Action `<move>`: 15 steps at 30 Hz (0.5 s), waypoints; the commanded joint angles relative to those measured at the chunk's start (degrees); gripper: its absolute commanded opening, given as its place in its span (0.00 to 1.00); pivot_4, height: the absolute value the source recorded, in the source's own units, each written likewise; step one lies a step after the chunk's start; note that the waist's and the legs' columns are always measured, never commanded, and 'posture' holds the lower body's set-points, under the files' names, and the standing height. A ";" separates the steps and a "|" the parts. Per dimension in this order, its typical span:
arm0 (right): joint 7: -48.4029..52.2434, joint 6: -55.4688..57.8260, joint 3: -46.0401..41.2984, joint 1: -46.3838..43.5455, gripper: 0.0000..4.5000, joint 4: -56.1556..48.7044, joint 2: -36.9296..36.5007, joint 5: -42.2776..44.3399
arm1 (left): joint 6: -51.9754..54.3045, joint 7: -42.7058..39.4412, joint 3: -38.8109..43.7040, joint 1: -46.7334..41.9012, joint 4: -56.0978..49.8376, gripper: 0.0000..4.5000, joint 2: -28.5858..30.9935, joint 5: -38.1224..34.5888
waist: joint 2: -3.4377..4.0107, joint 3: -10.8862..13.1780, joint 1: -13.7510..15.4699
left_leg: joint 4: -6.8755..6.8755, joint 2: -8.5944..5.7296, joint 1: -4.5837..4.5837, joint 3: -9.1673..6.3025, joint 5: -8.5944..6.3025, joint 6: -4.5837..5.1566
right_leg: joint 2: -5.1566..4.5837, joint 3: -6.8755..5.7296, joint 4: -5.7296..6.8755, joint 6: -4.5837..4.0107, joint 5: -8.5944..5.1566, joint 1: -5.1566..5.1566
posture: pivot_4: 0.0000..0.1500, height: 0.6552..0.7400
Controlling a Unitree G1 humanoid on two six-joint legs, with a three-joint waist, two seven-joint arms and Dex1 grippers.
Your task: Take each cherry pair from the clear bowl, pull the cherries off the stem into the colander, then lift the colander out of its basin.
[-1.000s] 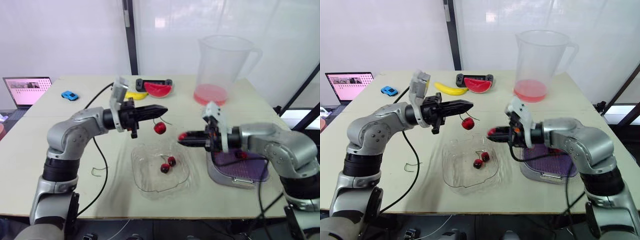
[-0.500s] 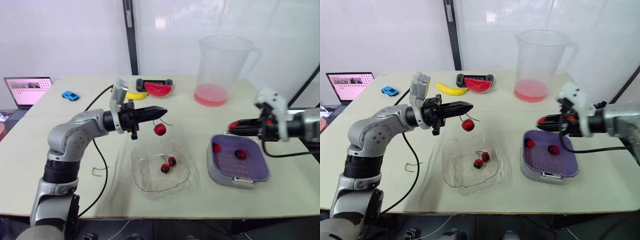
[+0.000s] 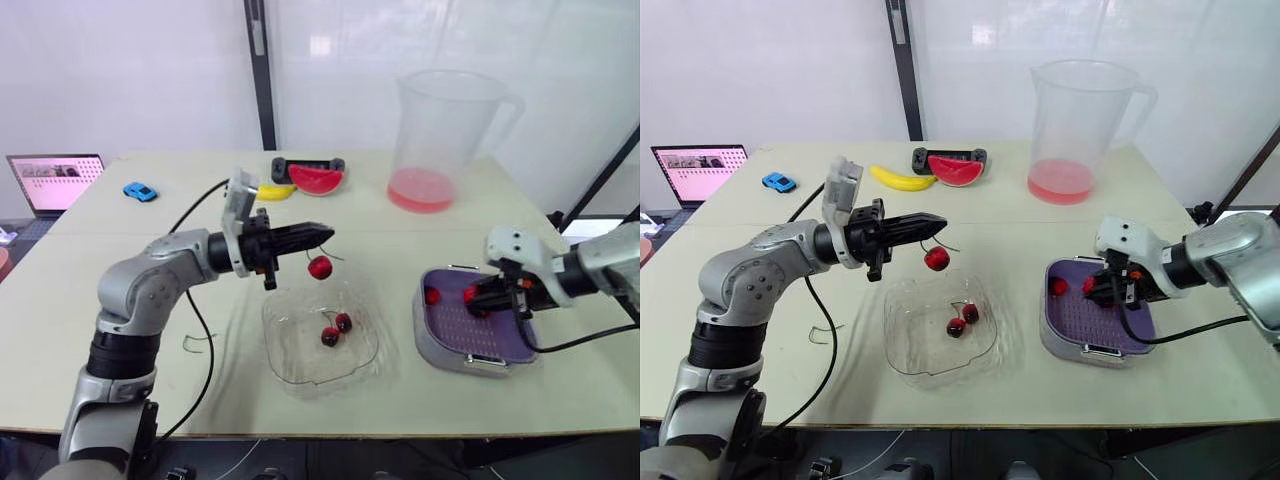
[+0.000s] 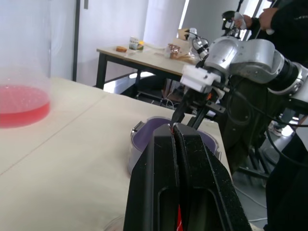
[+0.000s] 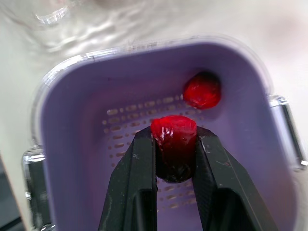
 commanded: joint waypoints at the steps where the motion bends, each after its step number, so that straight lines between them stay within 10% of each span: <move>1: 0.08 -1.26 0.11 0.02 0.11 0.77 -0.14 -2.98 | -0.90 -0.30 0.65 -0.39 -2.32 0.00 1.01 -0.09 | 0.00 0.00 -0.03 | 0.00 0.00 0.00 -0.01 0.00 0.00 | 0.00 0.00 0.00 0.00 0.00 0.00 | 1.00 1.00; 5: -0.36 0.64 0.52 -0.27 0.11 0.89 1.48 -3.46 | -0.98 -0.14 0.58 0.04 -2.64 0.00 1.22 0.03 | 0.00 0.00 -0.12 | 0.00 0.00 0.00 0.00 0.01 -0.01 | 0.00 0.00 0.00 0.00 0.00 0.00 | 1.00 1.00; 13: 0.58 1.60 0.48 -2.48 0.95 1.29 1.93 -5.21 | -1.52 0.62 0.22 -0.19 -2.61 0.00 0.20 0.30 | 0.00 0.00 -0.05 | 0.00 0.00 0.00 -0.01 0.01 -0.01 | 0.00 0.00 0.00 0.00 0.00 0.00 | 1.00 1.00; 15: 0.92 3.01 -0.37 -3.37 0.98 -0.24 1.46 -4.58 | -1.24 0.98 0.25 -0.11 -3.02 0.00 -0.51 -0.20 | 0.00 0.00 -0.06 | 0.00 0.00 0.00 -0.01 0.01 -0.01 | 0.00 -0.01 0.00 0.00 0.00 0.00 | 1.00 1.00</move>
